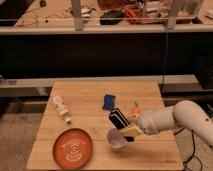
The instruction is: Place the eraser in the ceramic cup
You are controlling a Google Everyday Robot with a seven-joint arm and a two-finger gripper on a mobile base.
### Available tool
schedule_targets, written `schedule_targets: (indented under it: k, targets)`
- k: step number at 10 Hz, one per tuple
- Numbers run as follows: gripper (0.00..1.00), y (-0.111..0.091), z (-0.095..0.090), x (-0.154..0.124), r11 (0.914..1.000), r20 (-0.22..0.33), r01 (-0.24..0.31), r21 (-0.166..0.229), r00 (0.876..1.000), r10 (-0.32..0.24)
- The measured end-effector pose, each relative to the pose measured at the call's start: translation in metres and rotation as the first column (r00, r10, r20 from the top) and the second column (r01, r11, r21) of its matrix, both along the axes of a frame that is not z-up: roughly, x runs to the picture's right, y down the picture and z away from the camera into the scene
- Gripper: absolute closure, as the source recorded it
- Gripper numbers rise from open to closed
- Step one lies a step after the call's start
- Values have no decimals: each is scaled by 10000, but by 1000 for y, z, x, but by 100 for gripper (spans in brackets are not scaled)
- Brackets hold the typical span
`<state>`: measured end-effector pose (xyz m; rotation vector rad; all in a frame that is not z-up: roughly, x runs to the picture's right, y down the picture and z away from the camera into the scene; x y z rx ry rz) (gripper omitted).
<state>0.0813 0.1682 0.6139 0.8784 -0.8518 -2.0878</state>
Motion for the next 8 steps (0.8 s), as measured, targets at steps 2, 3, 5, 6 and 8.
schedule_targets:
  k: [2, 3, 5, 6, 8]
  targets:
    - [100, -1, -3, -4, 10000, 146, -9, 57, 9999, 9]
    - [100, -2, -4, -8, 10000, 217, 17, 86, 9998, -18]
    - [100, -1, -4, -15, 9999, 344, 63, 120, 9994, -67]
    - [100, 0, -5, -18, 9999, 391, 68, 150, 9992, -74]
    - [100, 5, -3, -24, 9997, 426, 113, 237, 9990, -123]
